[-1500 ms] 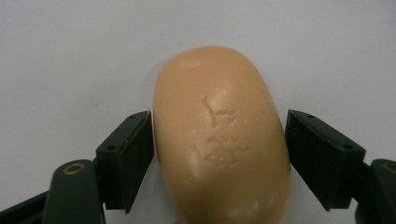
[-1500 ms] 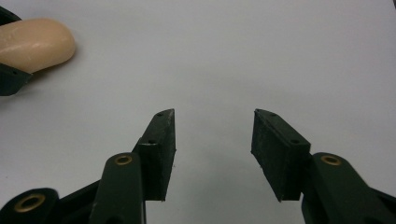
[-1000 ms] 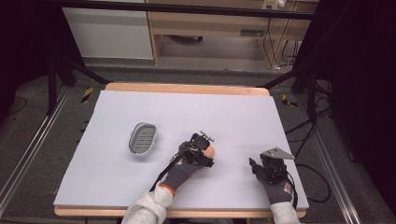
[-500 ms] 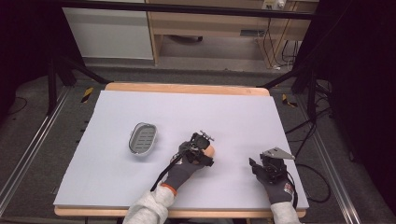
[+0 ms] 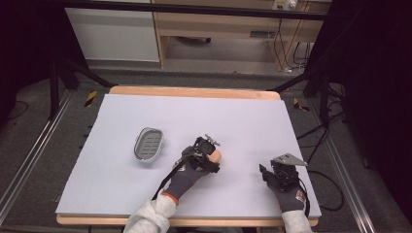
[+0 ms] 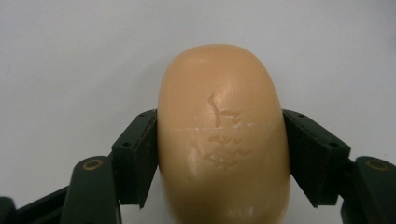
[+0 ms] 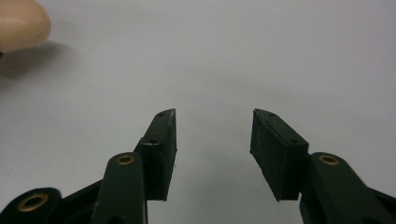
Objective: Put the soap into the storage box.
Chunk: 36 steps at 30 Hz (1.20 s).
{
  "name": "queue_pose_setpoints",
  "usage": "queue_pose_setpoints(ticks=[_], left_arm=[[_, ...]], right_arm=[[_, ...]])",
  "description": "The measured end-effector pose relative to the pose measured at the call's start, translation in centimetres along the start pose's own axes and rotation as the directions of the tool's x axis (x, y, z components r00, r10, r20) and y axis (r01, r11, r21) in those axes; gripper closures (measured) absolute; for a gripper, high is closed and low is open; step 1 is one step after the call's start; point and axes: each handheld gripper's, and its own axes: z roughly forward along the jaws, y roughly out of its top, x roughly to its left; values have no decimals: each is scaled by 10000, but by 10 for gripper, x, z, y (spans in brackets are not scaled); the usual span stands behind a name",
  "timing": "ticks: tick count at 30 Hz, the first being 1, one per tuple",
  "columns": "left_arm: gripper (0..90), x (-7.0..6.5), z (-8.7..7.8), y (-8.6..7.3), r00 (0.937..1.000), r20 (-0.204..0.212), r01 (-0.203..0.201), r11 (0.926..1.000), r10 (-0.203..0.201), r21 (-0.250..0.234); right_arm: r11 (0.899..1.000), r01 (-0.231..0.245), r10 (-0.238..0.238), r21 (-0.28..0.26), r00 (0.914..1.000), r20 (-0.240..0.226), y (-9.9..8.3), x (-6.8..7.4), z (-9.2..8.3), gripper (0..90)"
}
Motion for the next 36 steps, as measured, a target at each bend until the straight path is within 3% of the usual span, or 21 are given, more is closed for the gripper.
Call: queue_pose_setpoints(ticks=[12, 36], left_arm=[[314, 6, -29, -6, 9999, 44, -123, 9987, 125, -497], [317, 43, -79, -22, 9986, -274, 404, 9914, -442, -1246]], right_arm=[[10000, 29, -29, -57, 10000, 24, 0, 2, -1, 506], [9999, 90, -90, -130, 10000, 12, 0, 4, -1, 507]])
